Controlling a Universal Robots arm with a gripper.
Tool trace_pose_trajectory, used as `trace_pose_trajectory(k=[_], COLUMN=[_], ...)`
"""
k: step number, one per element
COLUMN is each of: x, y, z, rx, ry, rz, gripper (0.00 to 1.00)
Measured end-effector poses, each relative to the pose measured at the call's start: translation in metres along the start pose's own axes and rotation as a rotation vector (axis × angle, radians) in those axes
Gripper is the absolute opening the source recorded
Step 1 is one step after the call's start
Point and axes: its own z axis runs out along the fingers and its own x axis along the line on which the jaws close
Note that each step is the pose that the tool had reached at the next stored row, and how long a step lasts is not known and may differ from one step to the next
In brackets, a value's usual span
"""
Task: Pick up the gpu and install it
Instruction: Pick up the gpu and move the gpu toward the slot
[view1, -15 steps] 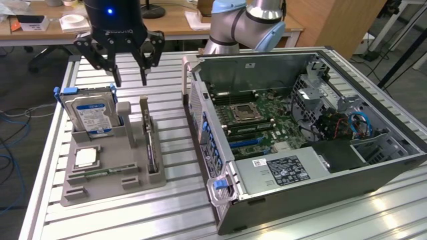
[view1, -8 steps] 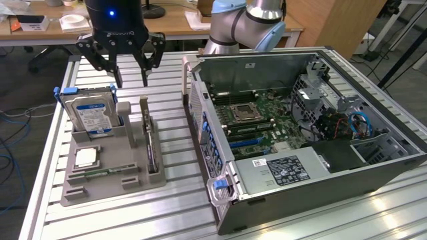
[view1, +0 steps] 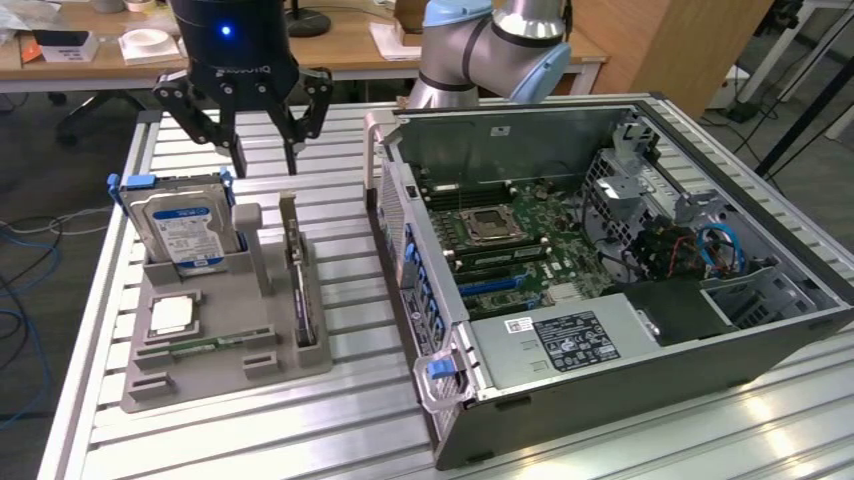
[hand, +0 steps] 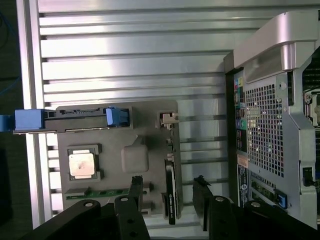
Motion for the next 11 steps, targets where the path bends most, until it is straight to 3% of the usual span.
trace_pose_trajectory(k=[11], x=[-0.0019], y=[-0.0004], z=[0.0041], rx=[-0.0002], ry=[-0.0002], rz=[0.000], gripper=[0.53])
